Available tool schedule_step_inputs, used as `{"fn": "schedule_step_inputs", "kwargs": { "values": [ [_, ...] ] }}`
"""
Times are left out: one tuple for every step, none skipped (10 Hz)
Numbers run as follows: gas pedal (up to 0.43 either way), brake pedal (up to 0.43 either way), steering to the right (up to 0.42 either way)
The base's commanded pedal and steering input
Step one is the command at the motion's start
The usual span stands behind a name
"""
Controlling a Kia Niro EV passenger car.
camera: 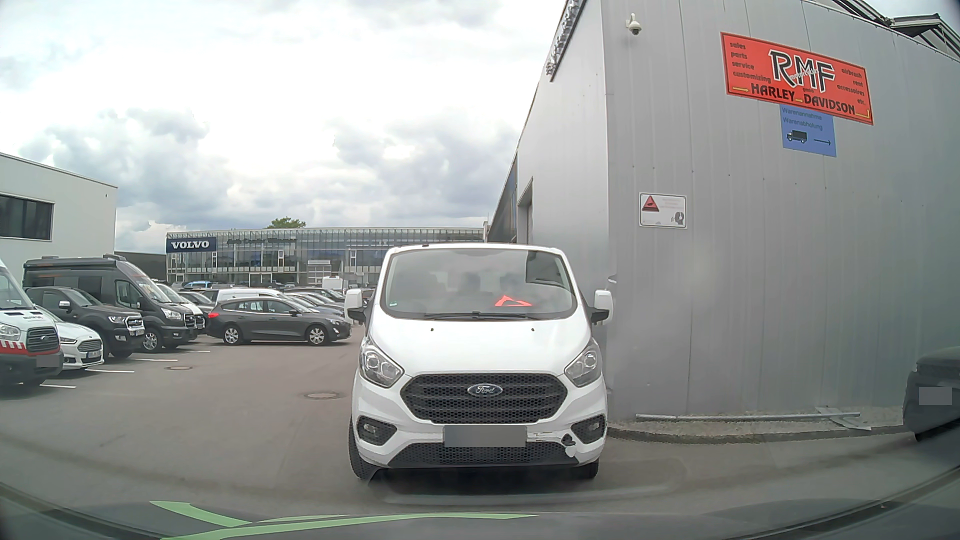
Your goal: Follow the waypoints while adhering to traffic rules and regulations
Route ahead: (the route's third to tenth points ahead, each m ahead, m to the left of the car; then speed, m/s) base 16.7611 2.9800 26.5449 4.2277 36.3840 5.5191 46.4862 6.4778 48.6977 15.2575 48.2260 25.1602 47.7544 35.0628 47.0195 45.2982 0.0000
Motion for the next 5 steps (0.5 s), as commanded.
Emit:
{"fn": "schedule_step_inputs", "kwargs": {
  "values": [
    [0.0,0.47,-0.462],
    [0.0,0.47,-0.462],
    [0.0,0.47,-0.463],
    [0.0,0.47,-0.462],
    [0.0,0.47,-0.462]
  ]
}}
